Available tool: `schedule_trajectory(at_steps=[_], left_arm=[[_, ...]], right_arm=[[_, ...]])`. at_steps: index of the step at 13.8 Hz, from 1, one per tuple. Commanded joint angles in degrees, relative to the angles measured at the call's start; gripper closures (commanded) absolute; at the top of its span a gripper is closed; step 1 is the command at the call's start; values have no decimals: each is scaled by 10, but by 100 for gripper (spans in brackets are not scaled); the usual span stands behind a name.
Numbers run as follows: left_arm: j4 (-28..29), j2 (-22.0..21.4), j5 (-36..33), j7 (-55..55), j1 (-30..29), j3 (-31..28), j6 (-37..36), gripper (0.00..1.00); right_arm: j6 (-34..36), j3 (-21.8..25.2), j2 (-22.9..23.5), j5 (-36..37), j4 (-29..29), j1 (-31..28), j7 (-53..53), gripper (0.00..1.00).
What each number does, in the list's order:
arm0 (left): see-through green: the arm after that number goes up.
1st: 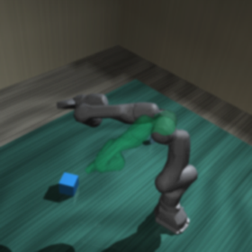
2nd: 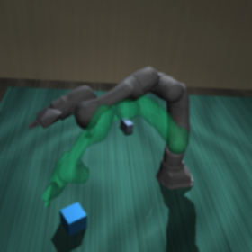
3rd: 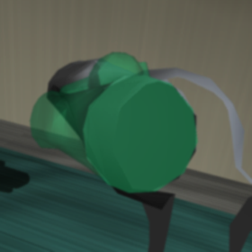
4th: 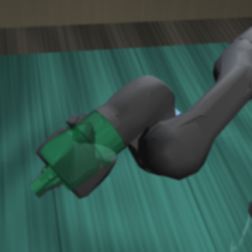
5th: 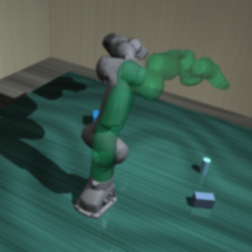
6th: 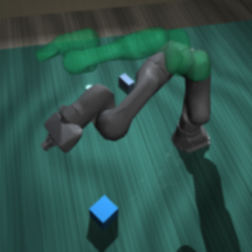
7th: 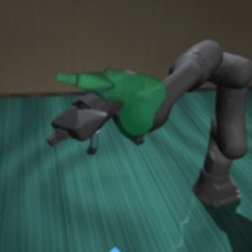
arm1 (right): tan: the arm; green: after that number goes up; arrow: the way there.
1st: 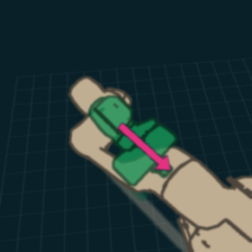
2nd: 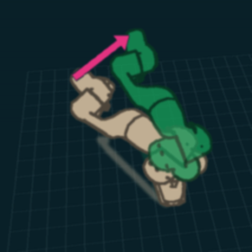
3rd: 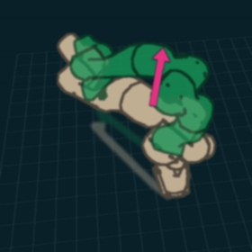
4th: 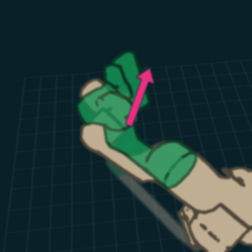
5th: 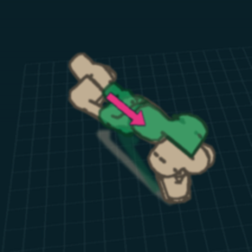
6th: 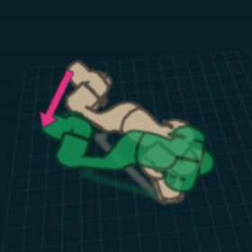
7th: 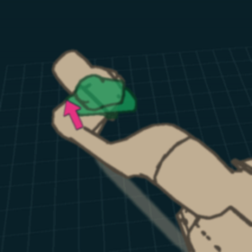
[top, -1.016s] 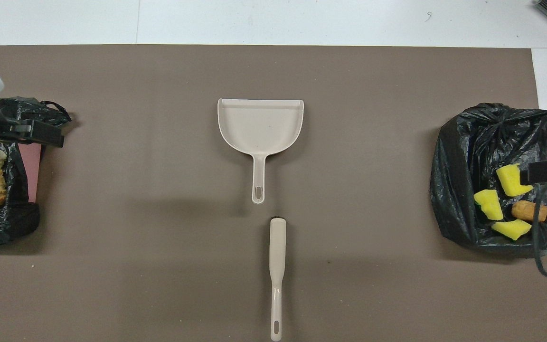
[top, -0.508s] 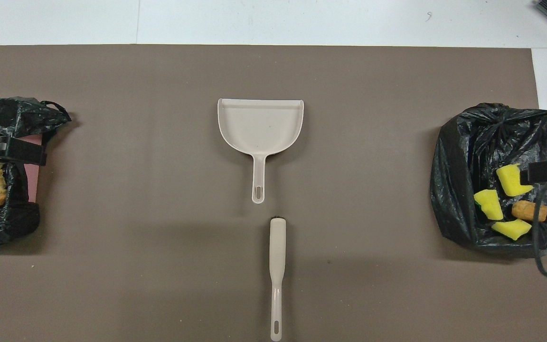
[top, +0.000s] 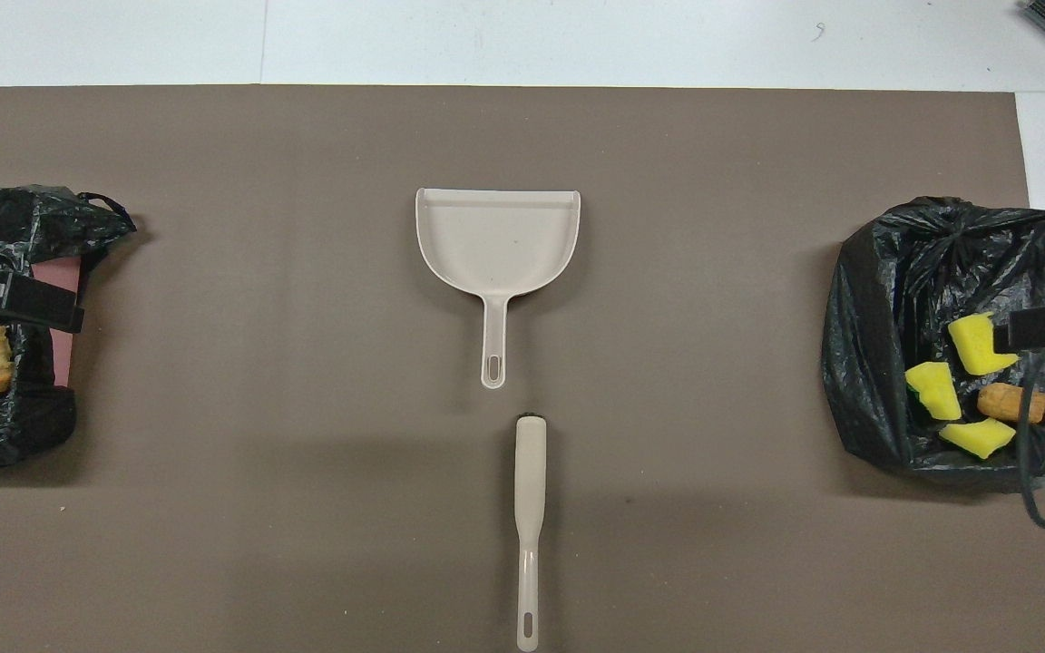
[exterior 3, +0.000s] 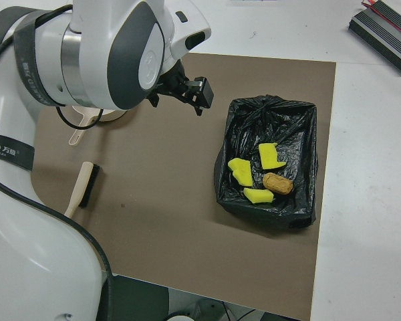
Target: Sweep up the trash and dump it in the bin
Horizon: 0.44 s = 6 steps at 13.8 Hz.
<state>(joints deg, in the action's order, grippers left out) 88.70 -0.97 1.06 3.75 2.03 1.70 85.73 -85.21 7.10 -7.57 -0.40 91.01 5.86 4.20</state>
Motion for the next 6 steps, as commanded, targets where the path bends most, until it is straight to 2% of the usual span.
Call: schedule_trajectory(at_steps=[1, 6], left_arm=[[-23, 13, -5, -8, 3, -1, -19, 0], [-22, 13, -6, -8, 3, -1, -14, 0]], right_arm=[[3, -1, -8, 1, 8, -1, -9, 0], [3, -1, -8, 1, 8, -1, -9, 0]])
